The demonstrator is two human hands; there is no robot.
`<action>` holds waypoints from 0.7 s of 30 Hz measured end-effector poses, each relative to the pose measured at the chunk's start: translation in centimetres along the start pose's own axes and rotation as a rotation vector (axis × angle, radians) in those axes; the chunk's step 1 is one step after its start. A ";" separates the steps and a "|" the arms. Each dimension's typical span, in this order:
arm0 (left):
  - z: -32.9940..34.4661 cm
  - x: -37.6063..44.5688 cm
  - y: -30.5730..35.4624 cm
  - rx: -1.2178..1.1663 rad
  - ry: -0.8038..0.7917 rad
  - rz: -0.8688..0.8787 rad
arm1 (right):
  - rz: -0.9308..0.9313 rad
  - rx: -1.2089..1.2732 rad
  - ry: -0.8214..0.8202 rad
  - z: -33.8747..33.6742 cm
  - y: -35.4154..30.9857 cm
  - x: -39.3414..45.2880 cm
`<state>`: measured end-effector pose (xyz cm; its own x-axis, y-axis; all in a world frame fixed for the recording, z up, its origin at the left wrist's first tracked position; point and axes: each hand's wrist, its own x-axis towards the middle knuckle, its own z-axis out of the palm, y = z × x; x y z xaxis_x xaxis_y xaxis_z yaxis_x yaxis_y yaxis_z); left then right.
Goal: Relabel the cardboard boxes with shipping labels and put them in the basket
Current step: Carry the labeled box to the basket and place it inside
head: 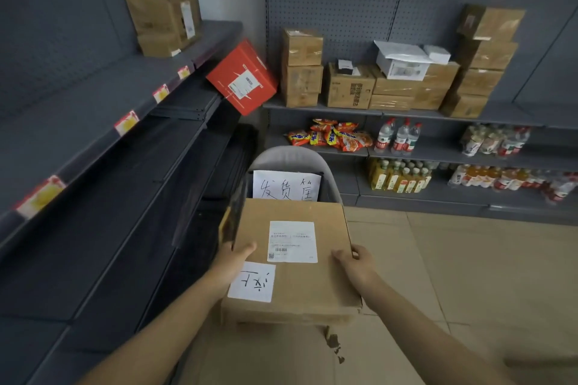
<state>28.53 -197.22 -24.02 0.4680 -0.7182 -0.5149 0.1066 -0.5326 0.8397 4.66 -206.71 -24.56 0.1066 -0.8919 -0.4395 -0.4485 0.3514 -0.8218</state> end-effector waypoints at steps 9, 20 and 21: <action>2.4 13.7 3.5 0.042 0.002 -0.162 | 0.091 -0.049 -0.130 2.6 -2.5 17.0; 4.9 26.8 4.8 0.094 -0.011 -0.326 | 0.248 -0.231 -0.210 6.2 -1.9 29.6; 5.0 27.9 4.6 0.101 -0.015 -0.343 | 0.274 -0.247 -0.215 6.7 -1.6 30.5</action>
<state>37.70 -222.01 -35.38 0.4073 -0.4957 -0.7670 0.1679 -0.7849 0.5964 14.62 -232.55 -39.06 0.1245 -0.6859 -0.7170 -0.6823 0.4655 -0.5637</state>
